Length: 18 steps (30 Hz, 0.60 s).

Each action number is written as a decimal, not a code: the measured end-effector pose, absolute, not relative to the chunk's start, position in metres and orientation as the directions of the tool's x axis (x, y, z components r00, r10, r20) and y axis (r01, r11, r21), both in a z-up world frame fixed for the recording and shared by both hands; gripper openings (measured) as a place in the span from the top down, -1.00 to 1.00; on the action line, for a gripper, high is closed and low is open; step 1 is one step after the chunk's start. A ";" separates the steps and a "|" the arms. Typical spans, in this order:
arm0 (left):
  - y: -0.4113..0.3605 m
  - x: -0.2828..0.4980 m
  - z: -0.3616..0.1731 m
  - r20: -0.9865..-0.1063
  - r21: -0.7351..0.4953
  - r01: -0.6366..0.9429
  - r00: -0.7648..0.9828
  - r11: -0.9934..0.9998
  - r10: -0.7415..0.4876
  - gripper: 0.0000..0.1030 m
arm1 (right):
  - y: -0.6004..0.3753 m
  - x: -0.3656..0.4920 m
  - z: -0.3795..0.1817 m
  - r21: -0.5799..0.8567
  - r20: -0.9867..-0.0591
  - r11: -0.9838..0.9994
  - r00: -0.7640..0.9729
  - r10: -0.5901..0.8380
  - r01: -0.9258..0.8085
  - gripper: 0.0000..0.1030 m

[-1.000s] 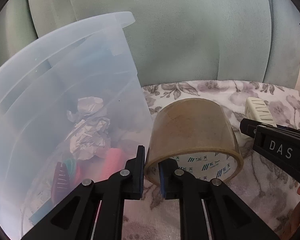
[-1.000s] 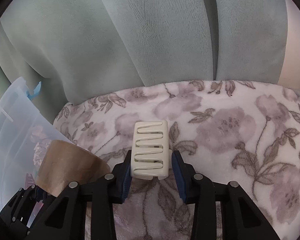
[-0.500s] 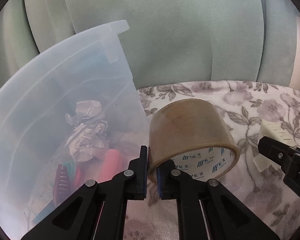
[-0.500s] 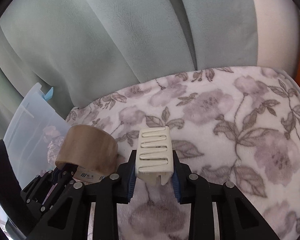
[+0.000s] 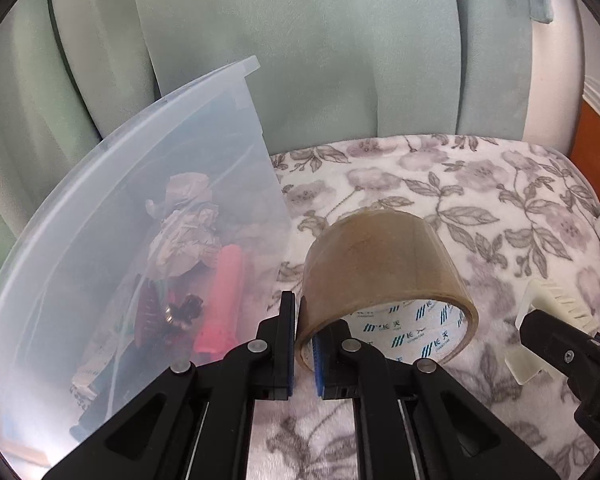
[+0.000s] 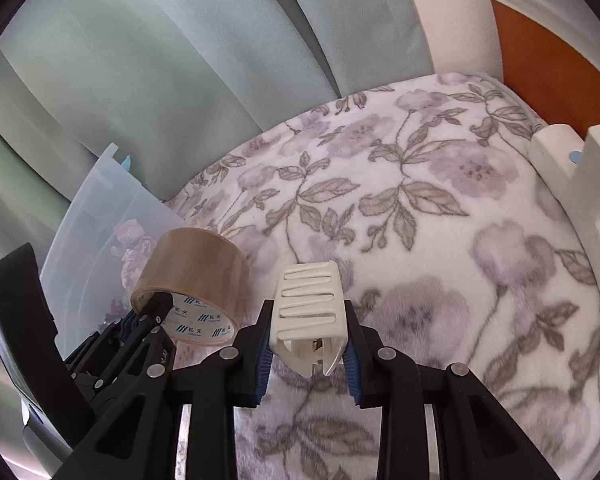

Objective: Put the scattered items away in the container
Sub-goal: 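Lift and carry the tape roll and white clip over the clear box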

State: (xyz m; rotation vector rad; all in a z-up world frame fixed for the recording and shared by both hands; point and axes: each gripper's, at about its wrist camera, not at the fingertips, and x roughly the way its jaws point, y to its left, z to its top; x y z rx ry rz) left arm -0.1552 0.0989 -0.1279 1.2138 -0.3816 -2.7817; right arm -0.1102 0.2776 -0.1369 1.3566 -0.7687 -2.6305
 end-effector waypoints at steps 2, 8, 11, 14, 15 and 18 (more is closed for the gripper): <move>0.097 -0.135 -0.116 -0.707 0.248 -0.039 -0.690 -0.968 -0.154 0.86 | 0.272 -0.099 -0.126 0.453 -0.743 -0.880 -0.607 -0.282 -0.145 0.37; 0.089 -0.101 -0.085 -0.700 0.200 -0.078 -0.709 -0.977 -0.087 0.86 | 0.259 -0.066 -0.090 0.425 -0.730 -0.895 -0.636 -0.249 -0.138 0.37; 0.085 -0.092 -0.069 -0.685 0.178 -0.085 -0.726 -0.980 -0.061 0.86 | 0.254 -0.053 -0.072 0.419 -0.716 -0.898 -0.656 -0.238 -0.131 0.37; 0.079 -0.082 -0.048 -0.662 0.153 -0.095 -0.749 -0.984 -0.030 0.85 | 0.248 -0.042 -0.051 0.412 -0.698 -0.903 -0.679 -0.226 -0.123 0.37; 0.077 -0.078 -0.040 -0.652 0.145 -0.099 -0.758 -0.985 -0.019 0.86 | 0.245 -0.039 -0.044 0.407 -0.692 -0.906 -0.688 -0.221 -0.118 0.37; 0.071 -0.067 -0.014 -0.623 0.114 -0.118 -0.782 -0.986 0.022 0.85 | 0.238 -0.030 -0.023 0.390 -0.668 -0.916 -0.713 -0.211 -0.094 0.37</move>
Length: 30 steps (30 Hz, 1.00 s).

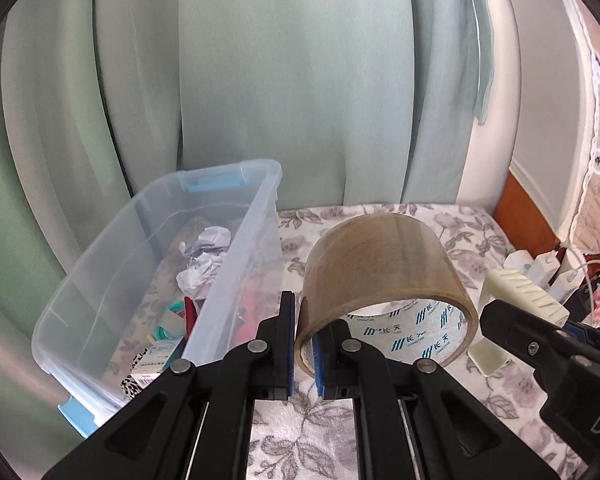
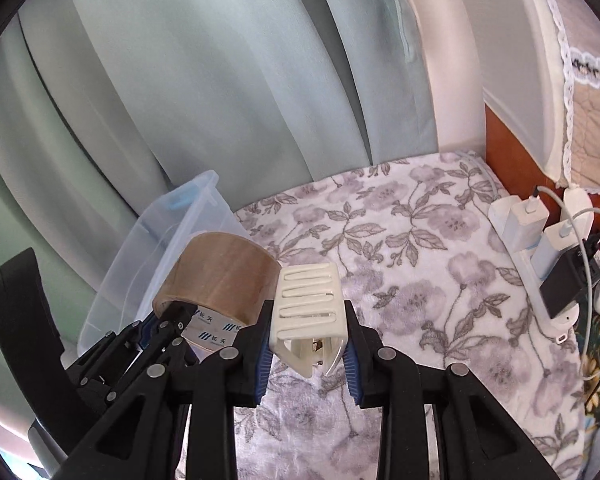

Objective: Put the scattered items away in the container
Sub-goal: 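Lift and carry the tape roll and white clip over the clear box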

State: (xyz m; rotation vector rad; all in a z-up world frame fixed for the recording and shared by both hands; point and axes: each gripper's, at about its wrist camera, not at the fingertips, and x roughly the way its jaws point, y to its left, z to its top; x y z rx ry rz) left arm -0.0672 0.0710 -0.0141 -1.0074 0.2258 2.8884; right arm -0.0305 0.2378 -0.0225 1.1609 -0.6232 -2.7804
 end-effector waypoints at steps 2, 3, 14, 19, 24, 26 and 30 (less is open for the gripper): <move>0.067 -0.063 0.001 -0.599 0.100 -0.127 -0.799 -0.987 0.043 0.85 | 0.233 -0.024 -0.009 0.382 -0.649 -0.921 -0.732 -0.209 -0.076 0.37; 0.065 -0.061 0.009 -0.587 0.093 -0.130 -0.808 -0.987 0.051 0.85 | 0.230 -0.022 -0.002 0.379 -0.639 -0.923 -0.741 -0.207 -0.069 0.37; 0.041 -0.035 0.080 -0.464 0.051 -0.136 -0.881 -0.989 0.097 0.85 | 0.209 0.000 0.062 0.346 -0.530 -0.938 -0.824 -0.200 0.006 0.37; 0.028 -0.031 0.101 -0.424 0.044 -0.127 -0.900 -0.991 0.097 0.85 | 0.200 0.003 0.086 0.360 -0.465 -0.932 -0.857 -0.223 0.047 0.37; 0.013 -0.026 0.112 -0.399 0.011 -0.101 -0.913 -0.995 0.088 0.85 | 0.190 0.009 0.099 0.337 -0.443 -0.938 -0.866 -0.233 0.080 0.37; 0.007 -0.025 0.114 -0.397 0.007 -0.094 -0.914 -0.996 0.083 0.85 | 0.185 0.009 0.101 0.337 -0.439 -0.937 -0.865 -0.243 0.092 0.37; -0.008 -0.025 0.118 -0.388 -0.003 -0.069 -0.919 -0.998 0.065 0.85 | 0.173 0.008 0.103 0.332 -0.438 -0.936 -0.860 -0.261 0.115 0.37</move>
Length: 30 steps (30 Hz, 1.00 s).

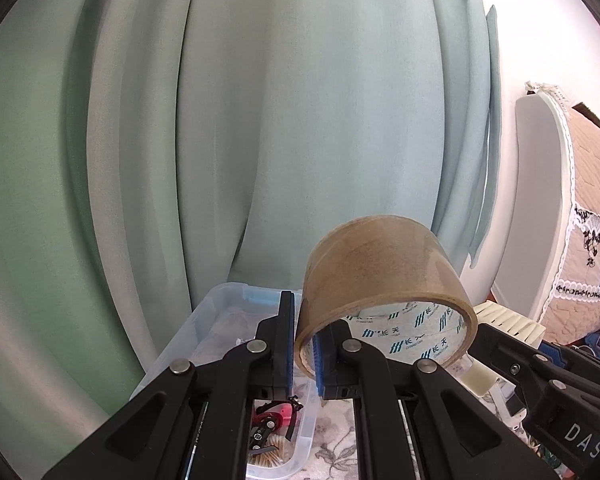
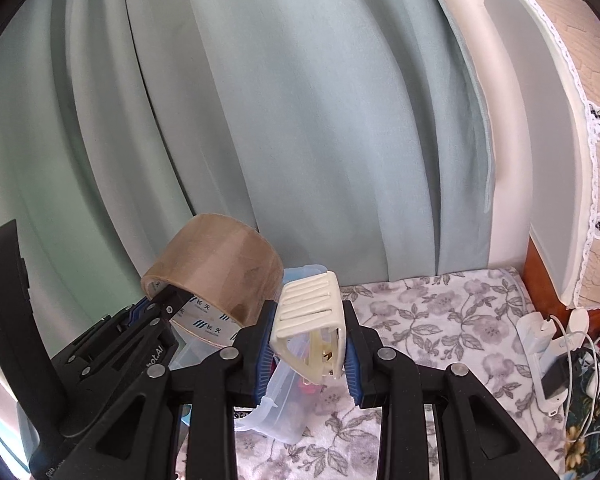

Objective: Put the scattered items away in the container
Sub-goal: 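Lift and carry the tape roll and white clip over the clear box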

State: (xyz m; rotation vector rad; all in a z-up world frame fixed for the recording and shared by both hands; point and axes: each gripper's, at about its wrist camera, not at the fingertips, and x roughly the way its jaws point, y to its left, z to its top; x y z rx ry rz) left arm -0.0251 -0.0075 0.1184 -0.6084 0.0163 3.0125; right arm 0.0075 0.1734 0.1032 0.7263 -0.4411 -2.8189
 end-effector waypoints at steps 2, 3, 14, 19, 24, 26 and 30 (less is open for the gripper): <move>-0.015 -0.025 0.120 -0.385 -0.011 -0.054 -0.922 -0.999 0.054 0.85 | 0.167 0.007 0.105 0.324 -0.440 -0.938 -0.858 -0.266 0.125 0.37; -0.020 -0.026 0.120 -0.383 -0.014 -0.046 -0.922 -0.999 0.048 0.85 | 0.163 0.006 0.105 0.321 -0.439 -0.938 -0.857 -0.270 0.131 0.37; -0.061 -0.032 0.120 -0.389 -0.057 0.022 -0.921 -0.998 0.002 0.84 | 0.128 -0.002 0.107 0.292 -0.454 -0.937 -0.834 -0.312 0.192 0.37; -0.078 -0.038 0.114 -0.406 -0.074 0.055 -0.914 -0.996 -0.021 0.84 | 0.111 -0.010 0.106 0.280 -0.467 -0.935 -0.820 -0.331 0.218 0.37; -0.094 -0.048 0.101 -0.441 -0.080 0.085 -0.897 -0.993 -0.042 0.84 | 0.093 -0.023 0.096 0.275 -0.497 -0.930 -0.792 -0.354 0.244 0.37; -0.100 -0.051 0.096 -0.455 -0.081 0.098 -0.889 -0.992 -0.051 0.84 | 0.086 -0.028 0.089 0.272 -0.512 -0.928 -0.779 -0.362 0.252 0.37; -0.112 -0.061 0.085 -0.486 -0.075 0.122 -0.871 -0.990 -0.070 0.84 | 0.073 -0.040 0.077 0.271 -0.548 -0.927 -0.750 -0.370 0.259 0.37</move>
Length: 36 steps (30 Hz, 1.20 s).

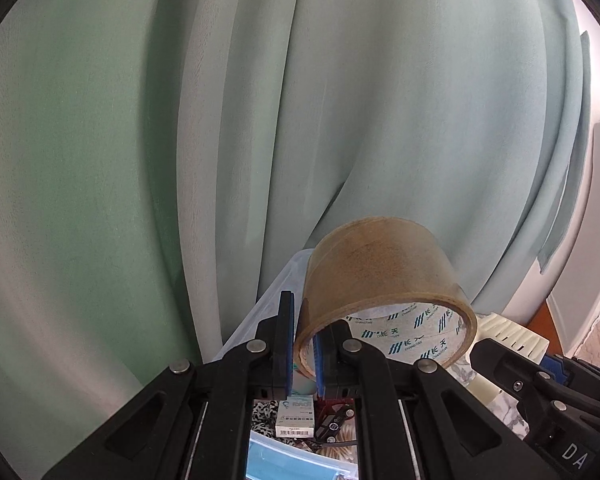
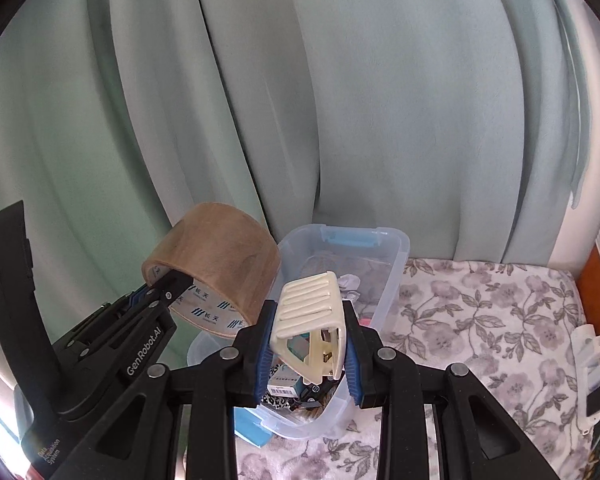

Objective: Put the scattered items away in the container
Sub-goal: 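Lift and carry the tape roll and white clip over the clear box, then open the left tool to drop the tape roll while the right tool releases the clip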

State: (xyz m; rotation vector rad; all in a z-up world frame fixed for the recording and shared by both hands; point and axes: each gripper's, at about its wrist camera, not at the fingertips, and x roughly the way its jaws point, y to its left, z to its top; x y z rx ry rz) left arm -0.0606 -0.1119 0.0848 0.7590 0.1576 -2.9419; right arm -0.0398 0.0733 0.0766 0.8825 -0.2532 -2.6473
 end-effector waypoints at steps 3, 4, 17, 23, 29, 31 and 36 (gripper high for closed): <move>-0.117 -0.069 0.075 -0.517 -0.065 0.134 -0.852 -0.989 -0.081 0.84 | 0.066 -0.049 0.066 0.275 -0.576 -0.925 -0.725 -0.377 0.263 0.37; -0.119 -0.073 0.071 -0.530 -0.057 0.137 -0.844 -0.989 -0.087 0.84 | 0.064 -0.052 0.061 0.278 -0.588 -0.923 -0.713 -0.382 0.266 0.37; -0.136 -0.101 0.022 -0.671 -0.010 0.173 -0.731 -0.985 -0.121 0.75 | 0.040 -0.071 0.017 0.260 -0.698 -0.924 -0.606 -0.382 0.282 0.37; -0.143 -0.099 0.015 -0.690 -0.008 0.175 -0.714 -0.985 -0.121 0.73 | 0.038 -0.075 0.010 0.251 -0.720 -0.925 -0.584 -0.375 0.285 0.37; -0.132 -0.091 0.005 -0.703 -0.005 0.164 -0.702 -0.986 -0.113 0.61 | 0.034 -0.078 0.008 0.239 -0.734 -0.926 -0.570 -0.369 0.291 0.36; -0.132 -0.086 0.008 -0.708 -0.013 0.159 -0.699 -0.987 -0.104 0.54 | 0.032 -0.078 0.006 0.231 -0.738 -0.926 -0.567 -0.366 0.297 0.33; -0.125 -0.107 -0.004 -0.704 -0.010 0.155 -0.703 -0.988 -0.103 0.27 | 0.032 -0.080 0.004 0.221 -0.749 -0.932 -0.562 -0.350 0.287 0.19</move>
